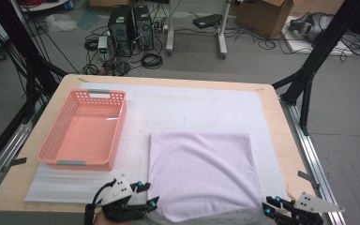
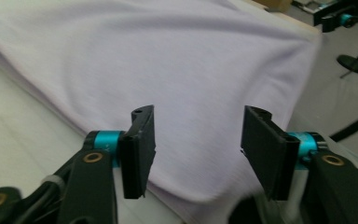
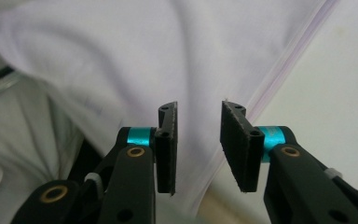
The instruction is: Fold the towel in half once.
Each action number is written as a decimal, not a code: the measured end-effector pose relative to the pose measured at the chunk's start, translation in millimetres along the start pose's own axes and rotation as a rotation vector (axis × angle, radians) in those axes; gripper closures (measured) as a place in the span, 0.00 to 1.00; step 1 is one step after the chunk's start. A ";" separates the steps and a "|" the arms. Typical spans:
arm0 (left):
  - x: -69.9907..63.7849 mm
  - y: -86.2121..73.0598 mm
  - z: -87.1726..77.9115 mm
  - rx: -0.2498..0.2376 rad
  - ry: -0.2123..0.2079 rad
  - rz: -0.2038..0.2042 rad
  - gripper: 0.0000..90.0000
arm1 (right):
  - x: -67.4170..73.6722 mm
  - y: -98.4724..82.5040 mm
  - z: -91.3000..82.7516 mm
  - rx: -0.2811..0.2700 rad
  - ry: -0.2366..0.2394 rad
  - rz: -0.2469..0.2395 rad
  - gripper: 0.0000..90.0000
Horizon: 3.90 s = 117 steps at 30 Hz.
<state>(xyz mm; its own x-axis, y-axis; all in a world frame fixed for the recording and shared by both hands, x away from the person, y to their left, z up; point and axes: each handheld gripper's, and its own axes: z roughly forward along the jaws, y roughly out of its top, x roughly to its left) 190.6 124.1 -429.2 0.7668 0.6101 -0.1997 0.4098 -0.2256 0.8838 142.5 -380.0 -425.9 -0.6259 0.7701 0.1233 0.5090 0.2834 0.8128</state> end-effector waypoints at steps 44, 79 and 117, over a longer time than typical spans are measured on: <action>104.5 52.9 109.7 0.171 0.277 -0.065 0.93 | -93.4 84.6 136.5 0.107 -0.213 0.132 0.80; 198.3 142.7 152.5 0.045 0.368 -0.120 0.95 | -151.8 160.8 185.0 0.000 -0.285 0.185 0.94; 132.2 98.9 122.9 0.052 0.288 -0.144 0.58 | -115.7 145.7 160.9 0.044 -0.162 0.162 0.68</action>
<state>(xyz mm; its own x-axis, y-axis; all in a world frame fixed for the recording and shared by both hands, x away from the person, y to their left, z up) 393.2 89.1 -420.1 0.5305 0.8269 -0.1864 0.5344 -0.1556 0.8308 384.1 -335.9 -413.4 -0.4324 0.8884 0.1545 0.6224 0.1700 0.7640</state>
